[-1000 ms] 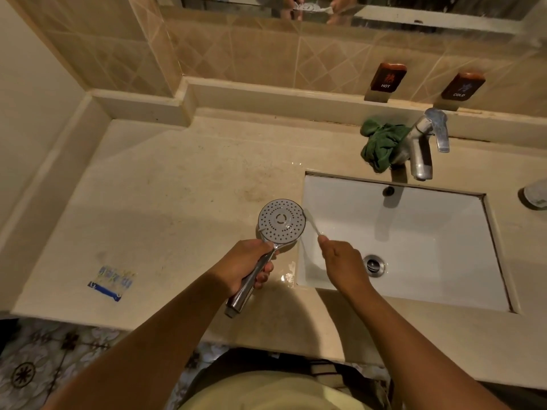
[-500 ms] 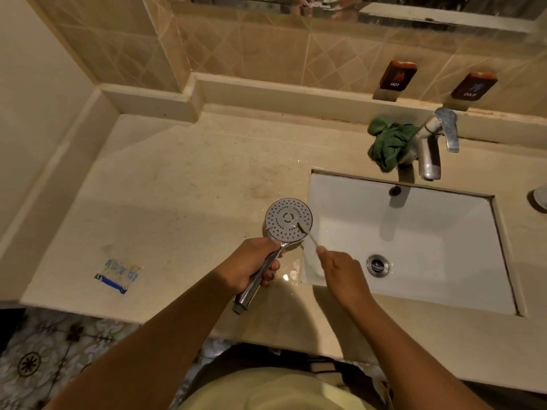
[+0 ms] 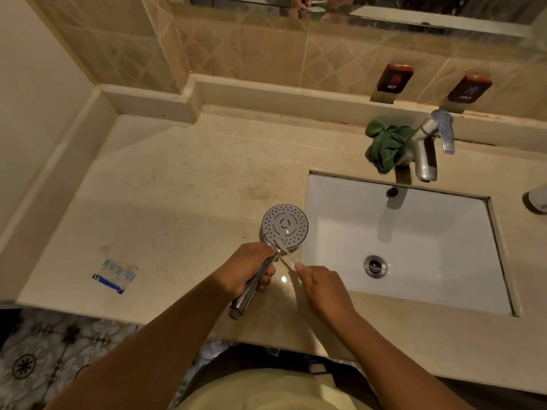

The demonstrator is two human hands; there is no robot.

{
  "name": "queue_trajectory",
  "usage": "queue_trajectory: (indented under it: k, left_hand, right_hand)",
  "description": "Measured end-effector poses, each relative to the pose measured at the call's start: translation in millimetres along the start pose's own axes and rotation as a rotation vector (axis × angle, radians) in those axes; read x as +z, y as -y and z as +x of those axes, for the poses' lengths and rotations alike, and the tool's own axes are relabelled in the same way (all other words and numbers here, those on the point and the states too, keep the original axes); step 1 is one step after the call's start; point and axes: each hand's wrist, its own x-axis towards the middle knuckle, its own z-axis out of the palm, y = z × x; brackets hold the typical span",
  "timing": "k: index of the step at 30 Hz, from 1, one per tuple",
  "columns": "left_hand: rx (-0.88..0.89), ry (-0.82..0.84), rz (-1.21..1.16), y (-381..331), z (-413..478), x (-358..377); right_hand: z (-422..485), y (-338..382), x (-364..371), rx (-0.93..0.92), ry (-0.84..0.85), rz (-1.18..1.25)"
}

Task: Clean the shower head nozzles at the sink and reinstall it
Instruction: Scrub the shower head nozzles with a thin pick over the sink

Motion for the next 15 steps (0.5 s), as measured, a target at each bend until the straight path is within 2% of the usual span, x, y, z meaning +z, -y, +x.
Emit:
queue_trajectory:
  k: [2, 7, 11, 15]
  left_hand:
    - [0.0, -0.004, -0.005, 1.2, -0.7, 1.0]
    - [-0.007, -0.007, 0.018, -1.7, -1.0, 1.0]
    - [0.018, 0.036, 0.042, -1.4, -3.0, -0.5]
    - [0.071, 0.057, 0.079, -1.9, -4.8, 3.5]
  right_hand:
    - [-1.6, 2.2, 6.0, 0.011, 0.023, 0.003]
    - [15.5, -8.3, -14.8, 0.0, -0.111, 0.069]
    - [37.8, -20.8, -35.3, 0.063, -0.215, 0.11]
    - [46.6, -26.7, -41.1, 0.097, -0.229, 0.11]
